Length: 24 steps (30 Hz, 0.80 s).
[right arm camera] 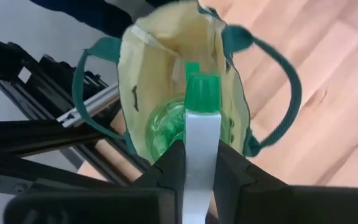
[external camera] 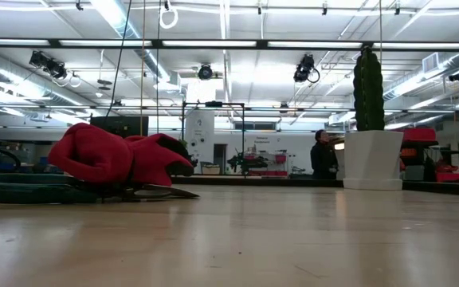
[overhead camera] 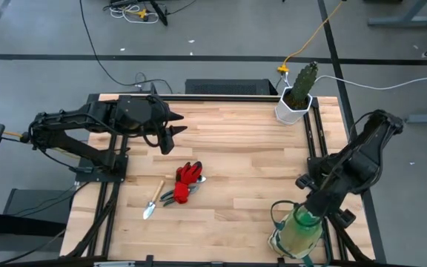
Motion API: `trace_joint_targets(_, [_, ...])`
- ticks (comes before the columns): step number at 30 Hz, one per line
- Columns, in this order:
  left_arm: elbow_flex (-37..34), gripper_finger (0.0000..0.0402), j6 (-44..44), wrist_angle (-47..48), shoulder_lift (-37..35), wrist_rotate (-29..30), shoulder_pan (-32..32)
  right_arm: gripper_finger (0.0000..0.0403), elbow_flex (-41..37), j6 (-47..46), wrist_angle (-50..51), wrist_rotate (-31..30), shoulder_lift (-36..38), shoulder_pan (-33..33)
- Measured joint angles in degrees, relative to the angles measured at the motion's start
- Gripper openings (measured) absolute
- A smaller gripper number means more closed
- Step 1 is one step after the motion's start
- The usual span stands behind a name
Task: Pick & Place Garden tools in Gardening bag
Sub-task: Put the green spray bottle into the gardening tool bag
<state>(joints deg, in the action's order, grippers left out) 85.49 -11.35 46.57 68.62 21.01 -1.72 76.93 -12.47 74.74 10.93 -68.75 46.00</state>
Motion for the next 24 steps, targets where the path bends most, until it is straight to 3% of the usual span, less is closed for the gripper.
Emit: trace_joint_targets(24, [0.00,0.0174,-0.05,0.02,0.00,1.28,0.00,0.0057,2.32,-4.76,-4.36,-0.83,-1.06,3.92])
